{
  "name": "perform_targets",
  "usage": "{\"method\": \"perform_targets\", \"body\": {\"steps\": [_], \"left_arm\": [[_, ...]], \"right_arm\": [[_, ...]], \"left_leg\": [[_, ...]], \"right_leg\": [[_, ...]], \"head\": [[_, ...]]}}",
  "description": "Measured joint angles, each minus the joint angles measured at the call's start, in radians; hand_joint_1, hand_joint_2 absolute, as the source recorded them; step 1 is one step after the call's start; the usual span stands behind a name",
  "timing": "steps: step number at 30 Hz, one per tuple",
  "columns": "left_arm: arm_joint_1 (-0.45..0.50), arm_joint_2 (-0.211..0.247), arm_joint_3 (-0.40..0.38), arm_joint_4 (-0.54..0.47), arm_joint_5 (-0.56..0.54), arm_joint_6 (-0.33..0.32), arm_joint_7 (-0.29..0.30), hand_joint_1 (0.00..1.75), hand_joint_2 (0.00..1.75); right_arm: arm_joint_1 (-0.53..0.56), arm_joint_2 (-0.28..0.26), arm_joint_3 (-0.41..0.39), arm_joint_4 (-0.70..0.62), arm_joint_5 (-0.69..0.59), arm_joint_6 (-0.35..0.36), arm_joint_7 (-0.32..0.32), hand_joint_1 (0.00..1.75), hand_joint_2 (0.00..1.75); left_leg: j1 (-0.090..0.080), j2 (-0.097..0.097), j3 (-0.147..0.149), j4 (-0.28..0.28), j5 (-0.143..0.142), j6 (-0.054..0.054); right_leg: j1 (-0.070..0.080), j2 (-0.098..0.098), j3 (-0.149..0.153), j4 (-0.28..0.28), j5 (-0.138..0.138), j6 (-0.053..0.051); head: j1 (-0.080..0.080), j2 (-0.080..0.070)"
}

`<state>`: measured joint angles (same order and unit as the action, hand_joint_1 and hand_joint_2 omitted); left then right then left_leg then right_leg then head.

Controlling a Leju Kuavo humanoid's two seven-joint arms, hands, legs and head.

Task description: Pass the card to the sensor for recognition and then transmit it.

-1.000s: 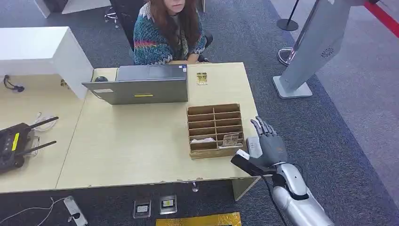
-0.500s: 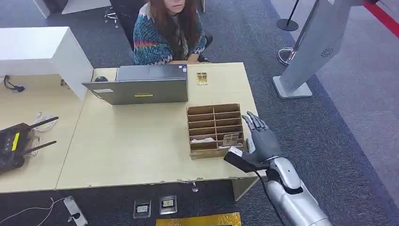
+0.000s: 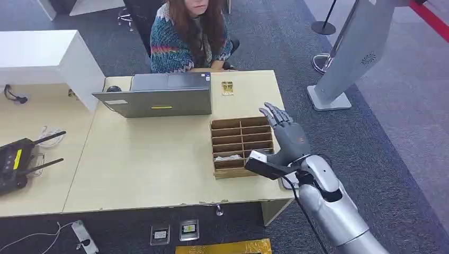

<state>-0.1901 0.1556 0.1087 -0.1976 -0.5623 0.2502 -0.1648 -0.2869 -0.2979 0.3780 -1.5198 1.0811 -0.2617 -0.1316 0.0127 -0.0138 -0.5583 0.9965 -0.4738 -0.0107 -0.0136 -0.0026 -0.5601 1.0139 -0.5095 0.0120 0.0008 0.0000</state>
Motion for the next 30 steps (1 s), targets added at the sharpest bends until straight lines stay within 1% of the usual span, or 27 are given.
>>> {"method": "perform_targets", "body": {"steps": [6,13,16,20,22,26,30], "left_arm": [[-0.001,0.000,0.000,0.000,0.000,0.000,0.000,0.00,0.00],[0.000,0.000,0.000,0.000,0.014,0.002,0.000,0.00,0.00],[0.004,0.003,0.000,0.000,0.019,0.002,0.000,0.00,0.00],[0.009,0.013,0.001,0.000,0.024,-0.006,0.000,0.00,0.00],[0.012,0.016,0.001,0.000,0.025,-0.010,0.000,0.00,0.00],[0.015,0.018,0.001,0.000,0.025,-0.011,0.000,0.00,0.00],[0.018,0.018,0.001,0.000,0.025,-0.011,-0.001,0.00,0.00]], "right_arm": [[-0.002,-0.003,0.000,-0.033,0.004,0.011,-0.003,0.00,1.75],[-0.007,-0.019,0.000,-0.039,0.001,0.108,-0.005,0.00,1.75],[-0.007,-0.034,0.000,-0.039,-0.022,0.184,-0.005,0.00,1.75],[-0.010,-0.074,0.000,-0.053,-0.062,0.367,0.001,0.00,1.75],[-0.013,-0.093,-0.001,-0.066,-0.074,0.424,0.011,0.00,1.75],[-0.024,-0.120,-0.003,-0.086,-0.085,0.468,0.023,0.00,1.75],[-0.025,-0.135,-0.006,-0.102,-0.086,0.480,0.026,0.00,1.75]], "left_leg": [[0.000,0.000,0.000,0.000,0.000,0.000],[0.000,0.000,0.000,0.000,0.000,0.000],[0.000,0.000,0.000,0.000,0.000,0.000],[0.000,0.000,0.000,0.000,0.000,0.000],[0.000,0.000,0.000,0.000,0.000,0.000],[0.000,0.000,0.000,0.000,0.000,0.000],[0.000,0.000,0.000,0.000,0.000,0.000]], "right_leg": [[0.000,0.000,0.000,0.000,0.000,0.000],[0.000,0.000,0.000,0.000,0.000,0.000],[0.000,0.000,0.000,0.000,0.000,0.000],[0.000,0.000,0.000,0.000,0.000,0.000],[0.000,0.000,0.000,0.000,0.000,0.000],[0.000,0.000,0.000,0.000,0.000,0.000],[0.000,0.000,0.000,0.000,0.000,0.000]], "head": [[0.000,0.000],[0.000,0.000],[0.000,0.000],[0.000,0.000],[0.000,0.000],[0.000,0.000],[0.000,0.000]]}}
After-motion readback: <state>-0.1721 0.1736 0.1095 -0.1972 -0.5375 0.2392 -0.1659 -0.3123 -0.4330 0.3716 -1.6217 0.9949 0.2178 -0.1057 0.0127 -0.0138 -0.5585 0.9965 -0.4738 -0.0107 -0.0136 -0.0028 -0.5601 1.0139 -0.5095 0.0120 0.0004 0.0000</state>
